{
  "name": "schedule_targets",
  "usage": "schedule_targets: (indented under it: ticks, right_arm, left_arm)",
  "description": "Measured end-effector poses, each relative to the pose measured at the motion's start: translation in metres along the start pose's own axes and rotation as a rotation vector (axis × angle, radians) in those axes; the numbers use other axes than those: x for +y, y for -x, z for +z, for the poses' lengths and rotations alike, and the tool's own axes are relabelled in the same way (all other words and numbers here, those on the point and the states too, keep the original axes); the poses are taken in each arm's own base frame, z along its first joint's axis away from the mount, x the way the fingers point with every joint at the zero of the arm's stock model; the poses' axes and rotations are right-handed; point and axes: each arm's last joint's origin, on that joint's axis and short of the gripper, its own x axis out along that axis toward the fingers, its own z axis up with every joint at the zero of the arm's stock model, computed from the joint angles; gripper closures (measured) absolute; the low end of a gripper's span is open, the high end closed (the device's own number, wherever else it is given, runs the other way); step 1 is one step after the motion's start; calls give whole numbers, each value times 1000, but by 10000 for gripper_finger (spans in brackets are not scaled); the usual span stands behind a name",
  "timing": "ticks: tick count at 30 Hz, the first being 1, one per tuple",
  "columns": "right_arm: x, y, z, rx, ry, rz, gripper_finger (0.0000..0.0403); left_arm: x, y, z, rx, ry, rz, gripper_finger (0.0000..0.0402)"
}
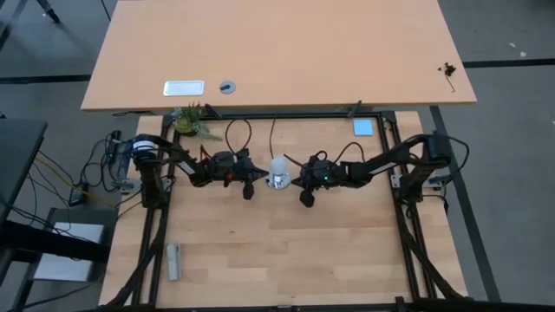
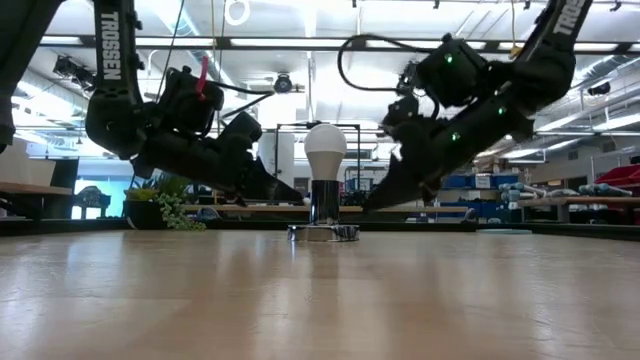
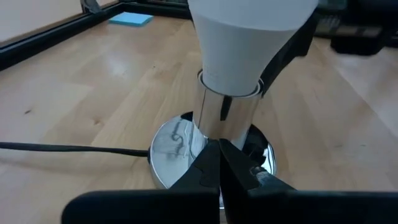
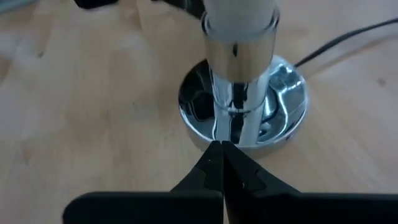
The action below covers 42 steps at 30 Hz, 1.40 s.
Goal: Screw lightbulb
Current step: Remove the white lightbulb from the silver lamp
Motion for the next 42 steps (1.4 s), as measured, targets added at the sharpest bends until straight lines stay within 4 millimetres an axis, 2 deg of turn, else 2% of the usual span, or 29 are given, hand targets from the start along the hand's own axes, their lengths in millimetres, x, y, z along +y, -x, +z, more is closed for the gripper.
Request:
schedule_targets:
  ticks: [7, 14, 19, 26, 32, 38, 42]
  right_arm:
    - [3, 18, 20, -82, 1, 19, 391]
    - [8, 21, 27, -115, -19, 38, 378]
    - [16, 20, 50, -166, -31, 28, 359]
    - [25, 25, 101, -121, 47, -102, 289]
    - [34, 36, 143, -124, 72, -108, 220]
    - [33, 43, 164, -155, 70, -131, 170]
    - [32, 47, 173, -158, 65, -141, 152]
  left_arm:
    - [0, 0, -2, 23, 1, 5, 401]
    - [1, 0, -3, 35, -47, 17, 401]
    - [1, 0, -7, 72, -68, 39, 401]
    - [3, 0, -10, 109, -93, 95, 401]
    - [3, 0, -9, 95, -92, 96, 401]
    - [5, -6, 1, 50, -69, 131, 401]
    - [6, -14, 3, 104, -63, 132, 401]
